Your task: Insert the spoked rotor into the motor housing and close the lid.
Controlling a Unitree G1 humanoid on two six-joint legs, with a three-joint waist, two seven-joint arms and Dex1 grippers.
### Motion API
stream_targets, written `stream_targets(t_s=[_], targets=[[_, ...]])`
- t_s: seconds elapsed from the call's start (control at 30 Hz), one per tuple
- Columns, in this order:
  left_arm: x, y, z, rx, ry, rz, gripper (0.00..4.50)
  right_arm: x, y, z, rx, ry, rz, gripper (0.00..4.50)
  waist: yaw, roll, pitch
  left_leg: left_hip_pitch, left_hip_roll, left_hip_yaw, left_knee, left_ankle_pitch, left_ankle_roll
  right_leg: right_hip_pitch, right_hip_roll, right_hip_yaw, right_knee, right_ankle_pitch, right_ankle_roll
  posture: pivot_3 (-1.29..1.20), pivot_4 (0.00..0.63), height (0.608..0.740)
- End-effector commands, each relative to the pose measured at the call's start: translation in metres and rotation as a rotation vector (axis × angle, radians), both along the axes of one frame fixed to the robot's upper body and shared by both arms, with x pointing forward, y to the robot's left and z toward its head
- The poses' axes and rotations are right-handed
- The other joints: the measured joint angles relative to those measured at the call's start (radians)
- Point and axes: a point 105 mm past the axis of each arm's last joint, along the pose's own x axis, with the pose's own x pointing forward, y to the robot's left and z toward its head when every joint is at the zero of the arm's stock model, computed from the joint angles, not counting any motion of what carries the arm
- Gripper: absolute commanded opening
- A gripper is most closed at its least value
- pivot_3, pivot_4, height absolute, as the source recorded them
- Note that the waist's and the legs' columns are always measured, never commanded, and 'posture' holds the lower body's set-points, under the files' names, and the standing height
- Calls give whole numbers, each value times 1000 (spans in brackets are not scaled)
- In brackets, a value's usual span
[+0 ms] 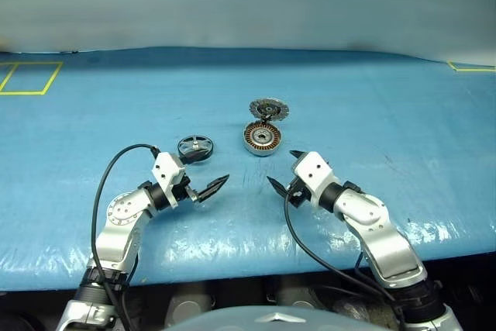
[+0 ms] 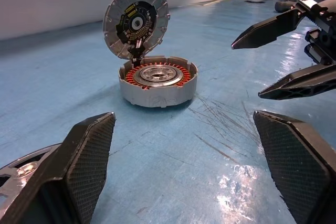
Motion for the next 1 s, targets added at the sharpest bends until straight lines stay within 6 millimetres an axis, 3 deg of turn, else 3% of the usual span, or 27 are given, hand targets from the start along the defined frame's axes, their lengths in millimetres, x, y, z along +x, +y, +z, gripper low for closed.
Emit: stream_targets(t_s=[0.03, 0.4, 0.7, 0.83, 1.0], targets=[[1, -2, 11, -6, -55, -11, 4499, 2, 4, 9, 8, -30, 19, 4479, 0, 0, 0, 0, 0, 0, 0, 0, 0, 0, 0, 0, 0, 0, 0, 0, 150, 740], [-1, -5, 10, -34, -40, -24, 4499, 13, 5, 14, -55, -38, 31, 4479, -1, 0, 0, 0, 0, 0, 0, 0, 0, 0, 0, 0, 0, 0, 0, 0, 150, 740], [-4, -9, 6, -62, -20, -18, 4499, 33, 33, 31, -212, 28, 171, 4479, 0, 0, 0, 0, 0, 0, 1, 0, 0, 0, 0, 0, 1, 3, -4, 0, 150, 740], [-12, -10, 4, -72, -35, -33, 4499, 57, 51, 37, -281, 144, 229, 4479, -7, 1, 0, 0, 0, 1, 1, 0, 0, -1, 0, 0, 0, 4, -4, 0, 150, 740], [-19, -10, -1, -55, -27, -19, 4499, 71, 56, 26, -332, 235, 226, 4479, 2, 0, 0, 0, 0, 0, 0, 0, 0, 0, 0, -1, 1, 3, -5, 0, 150, 740]])
